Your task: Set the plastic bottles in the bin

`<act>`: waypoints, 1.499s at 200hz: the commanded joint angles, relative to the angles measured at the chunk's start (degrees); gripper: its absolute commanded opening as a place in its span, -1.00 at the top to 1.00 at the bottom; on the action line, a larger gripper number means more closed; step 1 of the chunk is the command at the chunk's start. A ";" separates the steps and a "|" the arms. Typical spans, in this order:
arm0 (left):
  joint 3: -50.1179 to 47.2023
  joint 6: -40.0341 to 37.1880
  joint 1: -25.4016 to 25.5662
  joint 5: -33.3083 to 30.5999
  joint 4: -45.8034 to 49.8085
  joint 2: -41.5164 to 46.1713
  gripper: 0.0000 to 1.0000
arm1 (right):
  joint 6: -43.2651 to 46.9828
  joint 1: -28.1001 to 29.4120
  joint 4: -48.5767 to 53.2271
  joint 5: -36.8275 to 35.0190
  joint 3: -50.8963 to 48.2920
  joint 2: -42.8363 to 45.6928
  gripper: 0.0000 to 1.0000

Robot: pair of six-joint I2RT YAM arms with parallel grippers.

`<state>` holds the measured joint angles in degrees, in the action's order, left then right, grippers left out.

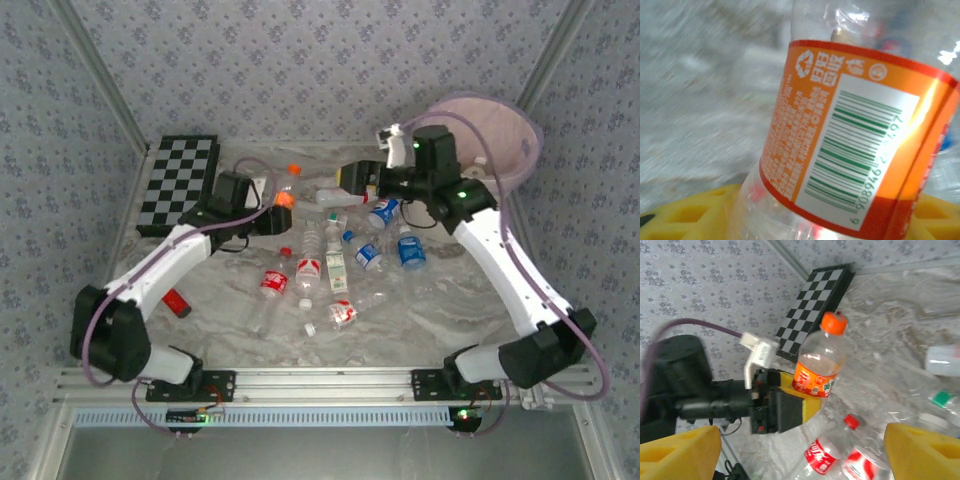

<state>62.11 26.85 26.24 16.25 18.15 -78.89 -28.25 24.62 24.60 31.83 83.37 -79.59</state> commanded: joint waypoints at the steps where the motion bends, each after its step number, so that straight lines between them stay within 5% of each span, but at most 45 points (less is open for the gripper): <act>1: -1.76 8.69 2.52 7.08 -13.51 2.58 -0.12 | -5.27 0.97 -9.61 1.58 -1.07 -2.80 -0.73; 92: 1.53 12.69 7.61 12.19 -21.89 -1.32 -0.13 | -7.28 1.17 -16.36 5.87 -0.97 -9.38 -0.86; 138: 1.31 12.99 7.76 11.94 -22.52 -0.94 -0.15 | -7.28 0.80 -15.69 6.33 0.20 -10.58 -0.45; 165: 1.35 12.89 7.72 11.96 -22.37 -1.24 -0.40 | -5.69 0.24 -11.32 5.27 3.07 -10.37 -0.23; 184: 1.80 11.11 7.71 11.17 -20.36 -1.33 -0.80 | -2.27 -0.66 -6.41 3.85 6.39 -9.65 -0.18; 216: 3.95 7.19 6.11 8.71 -10.89 -1.33 -0.88 | 3.51 -5.45 3.17 2.66 13.01 -7.60 -0.08; 300: 4.33 0.26 4.60 0.84 5.45 -1.56 -0.98 | 21.16 -18.90 29.89 -34.14 37.65 -5.42 0.08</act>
<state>64.79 29.67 30.74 19.22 19.00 -80.23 -14.04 7.73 45.74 11.77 116.95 -84.12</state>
